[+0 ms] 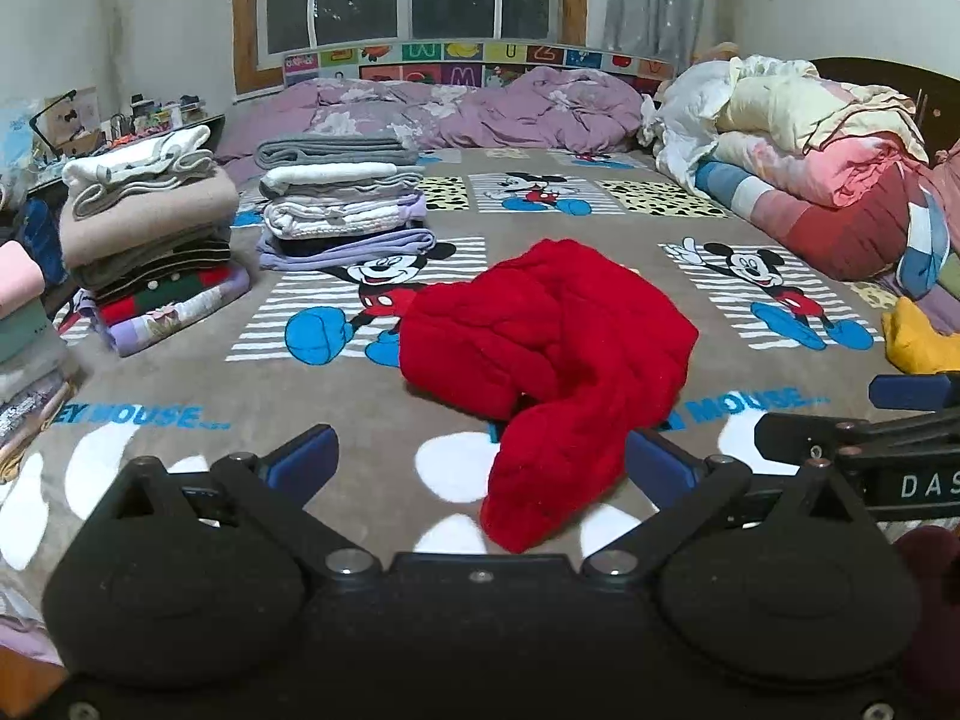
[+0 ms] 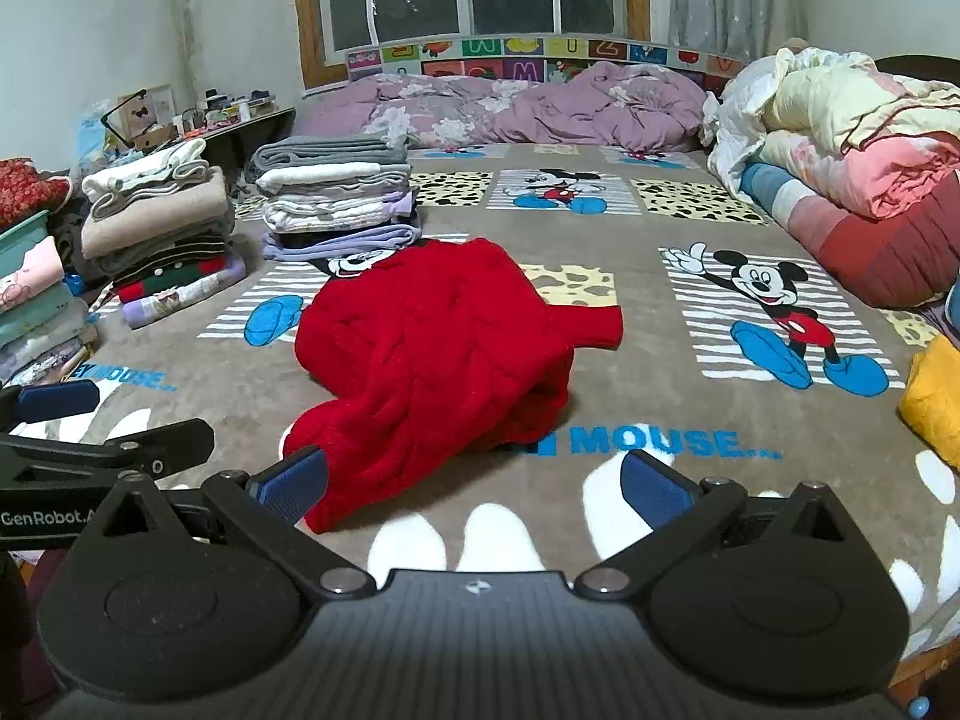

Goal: Fold clothes

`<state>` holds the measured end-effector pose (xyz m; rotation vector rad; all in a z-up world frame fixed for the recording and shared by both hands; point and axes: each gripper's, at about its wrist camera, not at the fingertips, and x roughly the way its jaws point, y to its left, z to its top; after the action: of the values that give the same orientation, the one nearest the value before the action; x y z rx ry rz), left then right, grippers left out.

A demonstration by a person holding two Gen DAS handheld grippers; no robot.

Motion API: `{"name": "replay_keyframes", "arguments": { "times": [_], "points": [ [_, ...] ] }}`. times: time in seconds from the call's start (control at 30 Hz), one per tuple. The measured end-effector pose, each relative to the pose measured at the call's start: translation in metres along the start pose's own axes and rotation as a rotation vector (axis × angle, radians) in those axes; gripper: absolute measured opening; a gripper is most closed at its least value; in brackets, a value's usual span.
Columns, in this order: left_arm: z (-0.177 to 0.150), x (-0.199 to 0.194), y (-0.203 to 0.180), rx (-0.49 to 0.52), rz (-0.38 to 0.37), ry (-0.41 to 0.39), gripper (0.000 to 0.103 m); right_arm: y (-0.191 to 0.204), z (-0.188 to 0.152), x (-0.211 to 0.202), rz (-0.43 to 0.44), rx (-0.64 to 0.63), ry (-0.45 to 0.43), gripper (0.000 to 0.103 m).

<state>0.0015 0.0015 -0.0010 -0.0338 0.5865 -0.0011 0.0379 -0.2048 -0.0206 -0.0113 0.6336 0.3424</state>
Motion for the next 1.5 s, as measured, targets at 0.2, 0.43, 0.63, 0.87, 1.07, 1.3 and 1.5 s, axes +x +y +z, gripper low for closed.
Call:
{"name": "replay_keyframes", "arguments": {
  "times": [0.2,0.43,0.63,0.87,1.07,1.3,1.5],
  "points": [
    [0.0005,-0.0016,-0.0028,0.024,0.019,-0.021,0.103,0.0026,-0.0026,-0.0013,-0.008,-0.016,-0.01,0.103],
    [-0.0025,-0.0008,0.0004,0.01,0.009,-0.005,0.103,-0.0013,-0.0024,0.0017,-0.004,-0.013,0.001,0.103],
    [-0.0025,-0.0013,0.0003,0.012,0.014,-0.001,0.103,-0.0007,-0.0031,0.0013,0.001,-0.013,0.004,0.103],
    [-0.0023,-0.0002,-0.0006,0.01,0.013,0.002,0.103,0.0013,-0.0042,0.0014,0.007,-0.017,0.006,0.103],
    [-0.0028,-0.0006,-0.002,0.011,0.015,0.002,0.103,0.0013,-0.0045,0.0011,0.006,-0.017,0.005,0.103],
    [-0.0029,-0.0003,-0.0023,0.012,0.018,0.001,0.103,0.0006,-0.0044,0.0001,0.011,-0.02,0.005,0.103],
    [-0.0029,-0.0007,-0.0018,0.011,0.019,0.0,0.103,0.0016,-0.0043,-0.0001,0.013,-0.023,0.004,0.103]
  ]
}}
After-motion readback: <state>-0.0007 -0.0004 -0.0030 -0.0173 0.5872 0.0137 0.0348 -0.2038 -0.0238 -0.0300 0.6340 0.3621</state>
